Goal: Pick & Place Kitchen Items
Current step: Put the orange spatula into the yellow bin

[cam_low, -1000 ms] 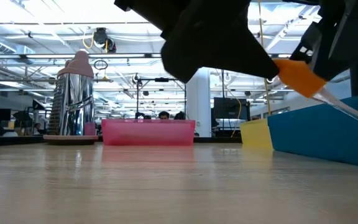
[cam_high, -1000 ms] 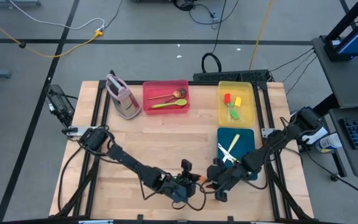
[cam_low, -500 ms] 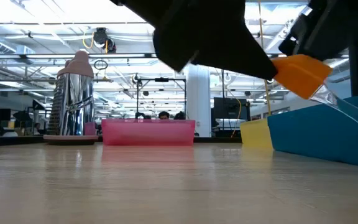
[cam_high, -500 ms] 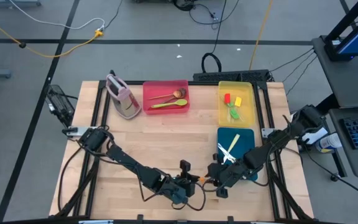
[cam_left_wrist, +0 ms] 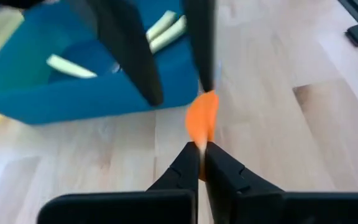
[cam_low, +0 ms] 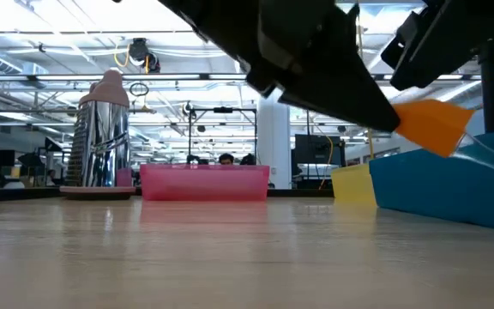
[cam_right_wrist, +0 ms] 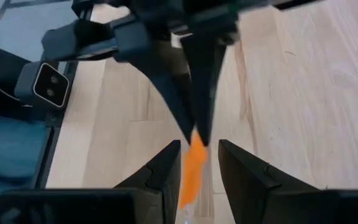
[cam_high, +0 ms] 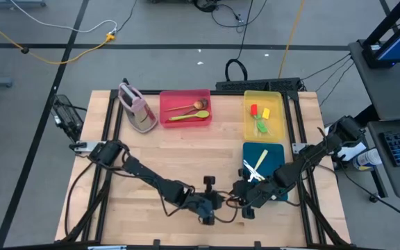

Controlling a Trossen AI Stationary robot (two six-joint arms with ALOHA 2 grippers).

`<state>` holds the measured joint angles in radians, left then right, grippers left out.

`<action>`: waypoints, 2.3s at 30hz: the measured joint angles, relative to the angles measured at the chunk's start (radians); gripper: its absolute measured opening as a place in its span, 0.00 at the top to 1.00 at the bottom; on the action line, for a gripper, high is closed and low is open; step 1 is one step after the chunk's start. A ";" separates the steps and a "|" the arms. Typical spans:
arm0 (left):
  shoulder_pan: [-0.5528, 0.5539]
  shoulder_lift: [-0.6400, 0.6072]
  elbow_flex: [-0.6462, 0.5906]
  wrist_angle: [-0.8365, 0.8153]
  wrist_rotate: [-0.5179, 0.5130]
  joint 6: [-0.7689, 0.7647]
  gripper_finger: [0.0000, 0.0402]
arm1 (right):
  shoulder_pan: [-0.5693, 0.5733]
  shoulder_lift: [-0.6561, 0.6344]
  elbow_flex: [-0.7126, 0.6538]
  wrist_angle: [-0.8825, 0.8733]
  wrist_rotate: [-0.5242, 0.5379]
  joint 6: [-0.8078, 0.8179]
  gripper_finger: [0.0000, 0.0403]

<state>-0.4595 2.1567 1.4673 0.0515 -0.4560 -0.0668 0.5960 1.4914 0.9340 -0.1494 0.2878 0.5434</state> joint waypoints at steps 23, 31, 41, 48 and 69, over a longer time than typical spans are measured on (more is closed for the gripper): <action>0.014 0.000 -0.002 0.032 -0.046 -0.010 0.97 | 0.000 0.000 0.001 -0.117 0.022 0.127 0.75; 0.016 0.000 -0.002 0.014 -0.042 -0.025 0.97 | 0.000 0.000 0.001 -0.111 0.022 0.134 0.75; 0.026 0.000 -0.002 0.005 -0.043 -0.047 0.97 | 0.001 0.001 0.001 -0.111 0.022 0.237 0.75; 0.034 0.000 -0.002 0.001 -0.042 -0.067 0.98 | 0.001 0.001 0.001 -0.111 0.022 0.261 0.75; 0.032 -0.003 -0.002 0.102 -0.077 -0.032 0.95 | 0.001 0.001 0.002 -0.121 0.025 0.249 0.95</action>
<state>-0.4274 2.1534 1.4658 0.1531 -0.5333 -0.0991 0.5972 1.4921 0.9356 -0.2701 0.3128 0.7921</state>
